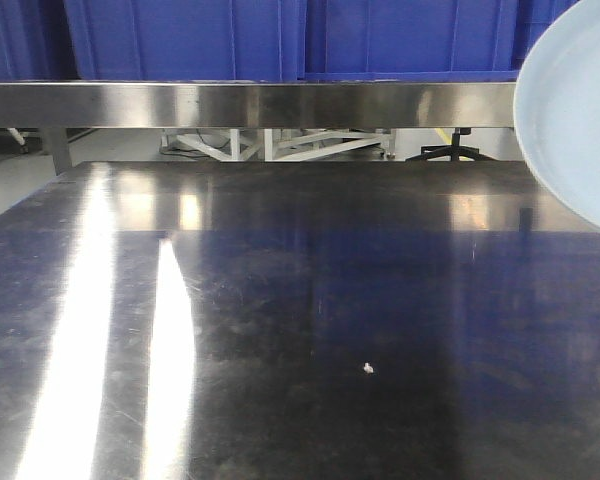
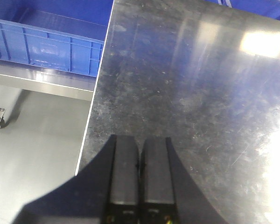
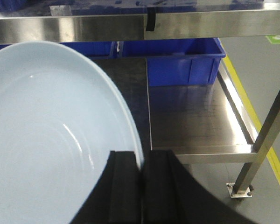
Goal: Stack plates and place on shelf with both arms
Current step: 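Grasp the plate rim with the right gripper and lift it up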
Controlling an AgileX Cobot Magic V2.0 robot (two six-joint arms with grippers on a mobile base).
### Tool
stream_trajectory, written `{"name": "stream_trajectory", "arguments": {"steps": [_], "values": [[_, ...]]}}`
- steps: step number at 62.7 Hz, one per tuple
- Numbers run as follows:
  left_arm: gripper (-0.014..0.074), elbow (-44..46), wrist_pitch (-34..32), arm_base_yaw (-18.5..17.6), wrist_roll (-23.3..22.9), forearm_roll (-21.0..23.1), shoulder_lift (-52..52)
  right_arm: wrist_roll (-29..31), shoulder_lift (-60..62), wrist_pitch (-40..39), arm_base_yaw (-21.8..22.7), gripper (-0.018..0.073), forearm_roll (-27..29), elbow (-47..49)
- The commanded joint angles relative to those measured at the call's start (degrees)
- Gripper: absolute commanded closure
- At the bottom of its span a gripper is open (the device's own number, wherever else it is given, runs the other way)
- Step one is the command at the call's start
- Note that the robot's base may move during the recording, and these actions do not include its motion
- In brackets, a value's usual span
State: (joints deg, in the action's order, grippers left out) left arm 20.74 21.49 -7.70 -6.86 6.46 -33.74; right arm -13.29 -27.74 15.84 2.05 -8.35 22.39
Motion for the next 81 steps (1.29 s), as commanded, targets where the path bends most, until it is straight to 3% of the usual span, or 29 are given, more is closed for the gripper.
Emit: {"name": "stream_trajectory", "arguments": {"steps": [1, 81], "values": [[0.0514, 1.7, -4.4, 0.1, -0.5, 0.6, 0.0, 0.2, 1.6, -6.2, 0.4, 0.0509, -0.4, 0.9], [0.0514, 1.7, -4.4, 0.1, -0.4, -0.3, 0.0, 0.2, 1.7, -6.2, 0.4, 0.051, -0.4, 0.9]]}}
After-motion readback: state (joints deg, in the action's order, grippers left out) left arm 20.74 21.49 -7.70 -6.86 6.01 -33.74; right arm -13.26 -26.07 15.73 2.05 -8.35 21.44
